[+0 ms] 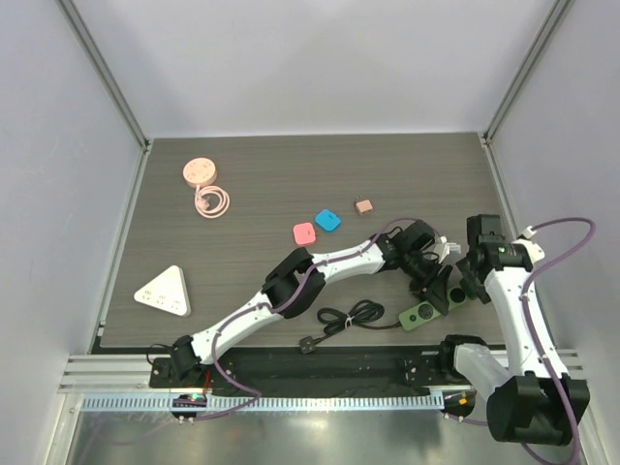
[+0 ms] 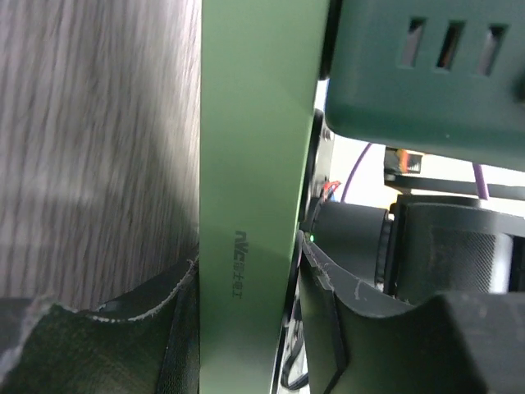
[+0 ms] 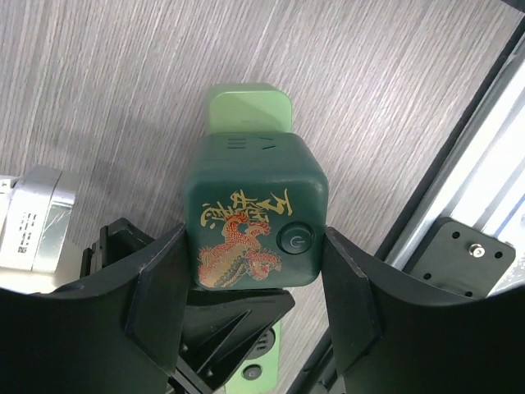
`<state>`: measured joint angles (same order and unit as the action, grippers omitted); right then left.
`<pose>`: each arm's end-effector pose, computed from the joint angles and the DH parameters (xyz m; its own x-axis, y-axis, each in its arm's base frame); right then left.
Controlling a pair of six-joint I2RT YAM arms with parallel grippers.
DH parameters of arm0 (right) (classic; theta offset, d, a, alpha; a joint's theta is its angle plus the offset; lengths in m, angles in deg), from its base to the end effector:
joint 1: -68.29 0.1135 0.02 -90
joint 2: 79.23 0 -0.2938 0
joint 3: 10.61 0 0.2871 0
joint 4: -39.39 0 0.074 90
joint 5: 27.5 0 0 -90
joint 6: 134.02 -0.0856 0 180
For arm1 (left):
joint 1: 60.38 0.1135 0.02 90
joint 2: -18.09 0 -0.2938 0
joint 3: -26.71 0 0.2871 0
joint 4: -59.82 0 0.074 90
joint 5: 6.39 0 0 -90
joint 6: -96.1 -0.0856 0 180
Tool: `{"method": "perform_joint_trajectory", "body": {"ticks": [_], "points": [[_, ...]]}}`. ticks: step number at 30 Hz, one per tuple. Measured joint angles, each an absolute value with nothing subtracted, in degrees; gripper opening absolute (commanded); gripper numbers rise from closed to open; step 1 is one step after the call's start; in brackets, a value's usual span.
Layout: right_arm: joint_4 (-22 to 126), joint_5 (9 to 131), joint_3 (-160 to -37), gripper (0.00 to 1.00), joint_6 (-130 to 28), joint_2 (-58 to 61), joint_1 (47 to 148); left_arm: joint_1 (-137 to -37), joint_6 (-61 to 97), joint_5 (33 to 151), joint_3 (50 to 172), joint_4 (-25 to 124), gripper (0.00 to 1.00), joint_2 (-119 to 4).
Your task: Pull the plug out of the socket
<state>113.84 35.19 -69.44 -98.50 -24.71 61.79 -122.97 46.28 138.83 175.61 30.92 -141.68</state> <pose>0.1811 -0.0602 0.2332 -0.3350 0.7660 -0.5486 0.9090 0.4160 0.0258 0.2470 -0.6290 0.0824 -0.7392 0.6260 -0.2482 0.4189 0.1388 -0.8973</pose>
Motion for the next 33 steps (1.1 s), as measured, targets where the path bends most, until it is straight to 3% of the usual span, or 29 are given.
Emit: {"method": "perform_joint_trajectory", "body": {"ticks": [4, 11, 19, 28, 30, 31, 33], "points": [[114.5, 33.2, -70.1, 0.01, -100.8, -22.8, 64.0, -122.8, 46.1, 140.0, 175.1, 30.0, 0.00, -141.6], [117.5, 44.7, -76.4, 0.01, -93.7, -18.7, 48.4, -123.1, 45.4, 137.7, 175.4, 34.2, 0.00, -141.3], [123.4, 39.3, -82.0, 0.01, -92.8, -20.6, 56.2, -123.1, 46.2, 139.0, 176.8, 34.9, 0.00, -141.4], [126.7, 37.6, -83.4, 0.01, -91.0, -25.8, 57.0, -123.8, 46.4, 139.2, 177.9, 38.4, 0.00, -141.3], [125.6, 37.8, -81.5, 0.01, -90.9, -26.2, 57.0, -123.8, 46.9, 139.2, 175.0, 40.6, 0.12, -140.6], [124.4, 37.8, -80.0, 0.01, -90.9, -26.2, 57.0, -123.8, 47.3, 139.2, 173.4, 41.3, 0.26, -140.1], [122.0, 38.3, -77.0, 0.01, -90.9, -26.0, 57.0, -123.8, 47.5, 139.2, 169.5, 42.1, 0.38, -138.7]]}}
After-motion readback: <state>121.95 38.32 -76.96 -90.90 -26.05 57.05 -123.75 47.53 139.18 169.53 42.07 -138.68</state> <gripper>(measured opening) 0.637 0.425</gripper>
